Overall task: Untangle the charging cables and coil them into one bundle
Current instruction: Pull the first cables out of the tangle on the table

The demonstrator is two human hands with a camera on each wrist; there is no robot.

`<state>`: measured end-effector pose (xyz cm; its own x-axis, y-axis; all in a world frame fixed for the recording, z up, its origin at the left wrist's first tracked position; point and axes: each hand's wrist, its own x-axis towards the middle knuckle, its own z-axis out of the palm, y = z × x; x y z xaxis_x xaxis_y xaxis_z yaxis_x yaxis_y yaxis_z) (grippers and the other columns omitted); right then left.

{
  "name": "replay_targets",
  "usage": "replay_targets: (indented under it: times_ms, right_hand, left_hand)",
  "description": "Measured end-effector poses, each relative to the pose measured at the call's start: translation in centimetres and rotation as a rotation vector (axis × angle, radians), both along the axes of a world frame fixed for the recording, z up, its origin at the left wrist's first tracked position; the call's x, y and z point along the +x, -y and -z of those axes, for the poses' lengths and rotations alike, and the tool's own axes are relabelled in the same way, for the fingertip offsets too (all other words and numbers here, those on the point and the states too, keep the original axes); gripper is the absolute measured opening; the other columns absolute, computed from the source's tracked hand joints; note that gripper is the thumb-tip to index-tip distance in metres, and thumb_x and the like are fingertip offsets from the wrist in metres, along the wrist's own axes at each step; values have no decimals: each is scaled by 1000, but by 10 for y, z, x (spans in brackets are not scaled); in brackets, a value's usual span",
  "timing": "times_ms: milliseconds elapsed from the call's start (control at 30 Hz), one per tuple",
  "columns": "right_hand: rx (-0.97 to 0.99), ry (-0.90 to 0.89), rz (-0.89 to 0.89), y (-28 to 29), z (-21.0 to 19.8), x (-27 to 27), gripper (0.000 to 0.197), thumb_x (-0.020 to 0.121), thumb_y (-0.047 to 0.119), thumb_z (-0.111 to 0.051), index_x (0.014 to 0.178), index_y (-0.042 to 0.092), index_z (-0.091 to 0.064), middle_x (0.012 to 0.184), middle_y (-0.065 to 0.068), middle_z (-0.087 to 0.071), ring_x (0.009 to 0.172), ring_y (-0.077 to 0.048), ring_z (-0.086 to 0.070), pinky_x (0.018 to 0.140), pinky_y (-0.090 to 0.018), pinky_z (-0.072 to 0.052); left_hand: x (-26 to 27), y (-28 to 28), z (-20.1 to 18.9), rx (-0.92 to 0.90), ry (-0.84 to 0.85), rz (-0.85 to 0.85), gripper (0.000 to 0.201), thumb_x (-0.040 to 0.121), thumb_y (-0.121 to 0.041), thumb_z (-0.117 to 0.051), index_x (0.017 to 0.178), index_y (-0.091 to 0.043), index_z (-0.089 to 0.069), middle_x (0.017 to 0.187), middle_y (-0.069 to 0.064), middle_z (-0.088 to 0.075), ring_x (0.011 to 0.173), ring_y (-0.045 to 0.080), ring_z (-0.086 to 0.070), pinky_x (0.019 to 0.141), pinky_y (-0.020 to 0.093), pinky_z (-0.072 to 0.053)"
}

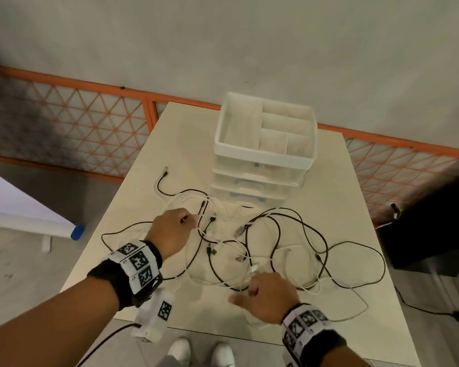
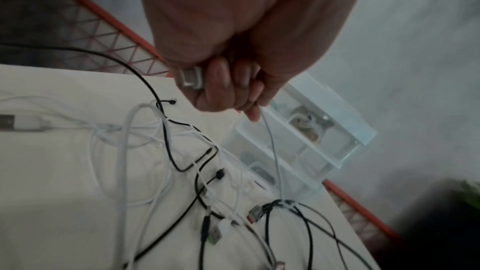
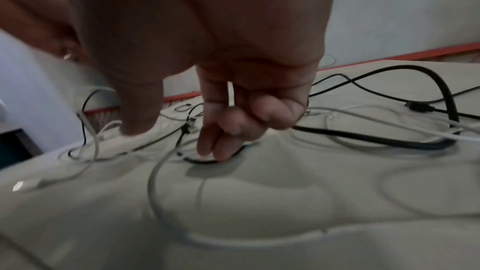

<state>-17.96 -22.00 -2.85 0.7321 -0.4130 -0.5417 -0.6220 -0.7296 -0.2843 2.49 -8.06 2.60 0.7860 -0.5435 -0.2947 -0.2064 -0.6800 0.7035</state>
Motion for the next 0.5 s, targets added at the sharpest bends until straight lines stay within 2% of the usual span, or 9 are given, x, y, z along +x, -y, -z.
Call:
replay_targets:
  times_ms: [33, 100, 133, 200, 267, 333, 400, 433, 500]
  right_hand:
    - [6, -77, -23, -3, 4, -2, 62, 72, 77, -61, 64, 15, -59, 68, 5, -59, 64, -13, -57, 58, -25, -42]
    - [1, -157, -36, -4, 8, -3, 36, 78, 55, -66, 76, 19, -65, 86, 2, -64, 87, -22, -67, 72, -26, -48]
    - [-6, -153, -37, -4, 8, -2, 24, 83, 46, -63, 78, 22, -63, 94, 1, -63, 97, -25, -68, 76, -26, -48]
    - [-23, -72, -8, 2, 2, 3, 20, 89, 39, -54, 87, 23, -66, 102, -1, -68, 102, -27, -67, 78, -26, -48]
    - [-20, 71, 56, 14, -22, 15, 24, 93, 38, -48, 93, 27, -70, 101, 1, -73, 97, -25, -68, 81, -30, -53]
    - [9, 258, 143, 27, -58, 26, 23, 96, 30, -51, 88, 31, -72, 83, 13, -73, 83, -15, -69, 78, -28, -54]
    - [-8, 525, 251, 37, -102, 35, 22, 97, 23, -56, 86, 29, -74, 60, 22, -64, 59, 0, -60, 61, -12, -45]
    - [-5, 650, 309, 39, -123, 37, 21, 97, 21, -57, 87, 27, -75, 52, 20, -60, 48, -1, -53, 52, -10, -38]
    - [53, 797, 349, 35, -154, 38, 20, 98, 22, -60, 88, 28, -77, 47, 12, -54, 41, -4, -41, 45, -13, -33]
  left_hand:
    - [1, -1, -2, -37, -34, -31, 26, 97, -29, -56, 87, -11, -71, 84, -1, -69, 84, 23, -60, 74, 30, -44]
    - [4, -3, -8, -108, -150, -74, 24, 95, -24, -58, 85, -7, -72, 64, -3, -56, 62, 19, -49, 57, 24, -41]
    - [6, -5, -11, -141, -216, -92, 22, 96, -19, -57, 84, -6, -70, 60, -2, -51, 56, 17, -44, 49, 22, -38]
    - [12, -11, -15, -217, -329, -126, 21, 97, -13, -52, 84, -4, -67, 61, 3, -50, 52, 16, -39, 43, 22, -33]
    - [18, -17, -18, -253, -388, -148, 21, 99, -10, -48, 89, -1, -64, 61, 6, -51, 51, 16, -38, 41, 22, -30]
    - [26, -25, -20, -268, -422, -167, 20, 99, -9, -48, 90, 0, -63, 60, 5, -51, 49, 14, -35, 41, 21, -27]
    - [33, -32, -21, -297, -456, -193, 19, 99, -8, -49, 89, 0, -64, 63, 6, -51, 48, 13, -35, 41, 21, -28]
    - [36, -35, -21, -325, -482, -211, 19, 99, -7, -50, 88, 0, -64, 66, 8, -52, 50, 13, -36, 41, 21, -31]
    - [40, -38, -25, -431, -571, -239, 21, 101, -8, -50, 85, 0, -63, 73, 12, -57, 56, 16, -45, 46, 23, -39]
